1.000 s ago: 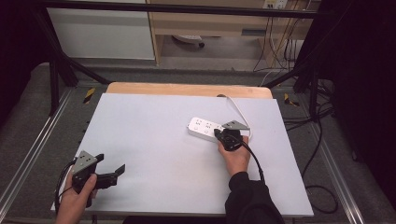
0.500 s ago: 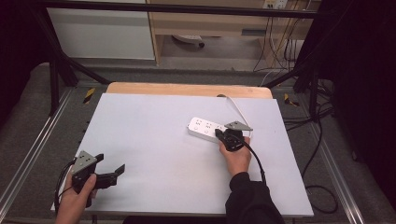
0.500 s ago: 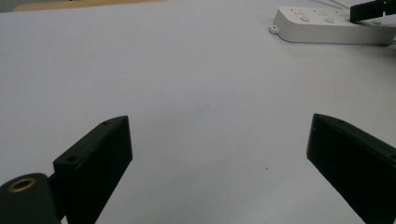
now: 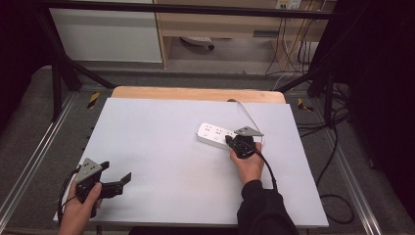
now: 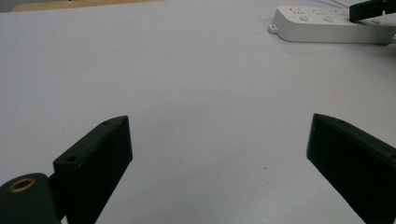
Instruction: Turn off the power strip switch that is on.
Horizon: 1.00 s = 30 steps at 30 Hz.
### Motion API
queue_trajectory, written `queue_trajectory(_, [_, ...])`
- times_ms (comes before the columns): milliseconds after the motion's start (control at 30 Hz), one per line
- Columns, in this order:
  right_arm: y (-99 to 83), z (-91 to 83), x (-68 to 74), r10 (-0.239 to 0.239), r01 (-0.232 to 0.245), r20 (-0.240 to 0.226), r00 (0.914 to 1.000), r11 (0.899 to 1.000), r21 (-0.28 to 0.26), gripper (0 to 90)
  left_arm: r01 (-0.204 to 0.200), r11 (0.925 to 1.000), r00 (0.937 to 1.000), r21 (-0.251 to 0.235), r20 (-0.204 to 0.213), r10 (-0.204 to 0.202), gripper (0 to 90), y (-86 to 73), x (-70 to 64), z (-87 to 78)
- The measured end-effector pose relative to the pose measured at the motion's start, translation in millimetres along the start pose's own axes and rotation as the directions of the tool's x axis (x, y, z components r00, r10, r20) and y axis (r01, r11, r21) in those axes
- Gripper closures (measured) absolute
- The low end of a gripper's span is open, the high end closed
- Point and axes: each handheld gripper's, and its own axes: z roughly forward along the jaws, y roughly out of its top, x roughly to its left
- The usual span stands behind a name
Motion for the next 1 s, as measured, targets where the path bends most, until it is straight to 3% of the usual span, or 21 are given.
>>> queue_trajectory(267, [3.1, 0.4, 0.1, -0.02, 0.02, -0.002, 0.9998, 0.999, 0.027, 90.0, 0.002, 1.0, 1.0, -0.001, -0.001, -0.002, 6.7, 0.0, 0.4, -0.3])
queue_trajectory(367, [3.6, 1.0, 2.5, -0.049, 0.048, 0.012, 0.9987, 0.998, 0.037, 90.0, 0.002, 1.0, 1.0, -0.002, -0.002, -0.002, 6.7, 0.0, 0.4, -0.3])
queue_trajectory(1000, [2.0, 0.7, 0.8, -0.027, 0.027, 0.005, 0.9996, 0.999, 0.022, 90.0, 0.0, 1.0, 1.0, -0.001, -0.003, 0.0, 6.8, 0.0, 1.0, -0.6])
